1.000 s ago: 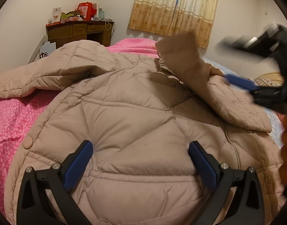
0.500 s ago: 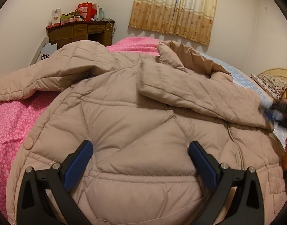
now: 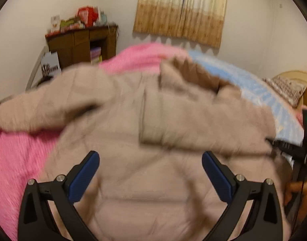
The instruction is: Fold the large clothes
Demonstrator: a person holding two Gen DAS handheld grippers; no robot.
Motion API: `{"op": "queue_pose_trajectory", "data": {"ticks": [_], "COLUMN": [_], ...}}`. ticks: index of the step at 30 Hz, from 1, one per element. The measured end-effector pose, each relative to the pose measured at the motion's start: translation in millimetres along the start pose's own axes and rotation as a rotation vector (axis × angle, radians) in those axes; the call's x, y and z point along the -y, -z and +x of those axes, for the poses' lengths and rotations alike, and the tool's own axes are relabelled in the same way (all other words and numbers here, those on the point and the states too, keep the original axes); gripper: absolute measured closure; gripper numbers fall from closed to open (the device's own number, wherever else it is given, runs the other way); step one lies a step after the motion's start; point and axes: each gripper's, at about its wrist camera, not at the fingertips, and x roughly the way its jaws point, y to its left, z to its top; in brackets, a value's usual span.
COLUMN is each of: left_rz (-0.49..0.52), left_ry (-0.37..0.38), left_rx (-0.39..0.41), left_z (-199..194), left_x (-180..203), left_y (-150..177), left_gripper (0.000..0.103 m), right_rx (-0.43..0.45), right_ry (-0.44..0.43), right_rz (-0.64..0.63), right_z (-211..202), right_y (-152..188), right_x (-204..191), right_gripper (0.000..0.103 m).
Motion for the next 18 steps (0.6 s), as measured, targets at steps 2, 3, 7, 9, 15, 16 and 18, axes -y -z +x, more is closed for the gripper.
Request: {"op": "queue_pose_trajectory", "data": {"ticks": [2, 3, 7, 9, 15, 16, 18], "left_rz": [-0.003, -0.003, -0.008, -0.028, -0.003, -0.007, -0.014], "left_ry": [-0.025, -0.043, -0.171, -0.169, -0.174, -0.169, -0.161], "left_rx": [0.018, 0.015, -0.136, -0.173, -0.123, -0.122, -0.115], "left_z": [6.8, 14.3, 78.0, 93.4, 90.5, 90.5, 90.1], "left_x": [4.1, 5.5, 3.2, -1.3, 1.4, 0.7, -1.9], "left_y": [-20.2, -26.3, -22.1, -11.9, -6.0, -5.3, -4.9], "left_gripper": [0.000, 0.000, 0.000, 0.000, 0.000, 0.000, 0.000], "right_rx": [0.088, 0.109, 0.061, 0.011, -0.163, -0.171, -0.162], "right_ry": [-0.109, -0.122, -0.110, -0.109, -0.180, -0.224, -0.349], "right_rz": [-0.004, -0.024, -0.126, -0.101, -0.037, -0.033, 0.062], "right_z": [-19.9, -24.4, 1.5, 32.8, 117.1, 121.1, 125.2], "right_y": [-18.5, -27.4, -72.0, -86.9, -97.9, -101.5, -114.9], "right_x": [-10.0, -17.6, -53.8, -55.8, -67.3, -73.6, -76.5], "right_gripper": [0.066, 0.066, 0.066, 0.066, 0.071, 0.080, 0.086]}}
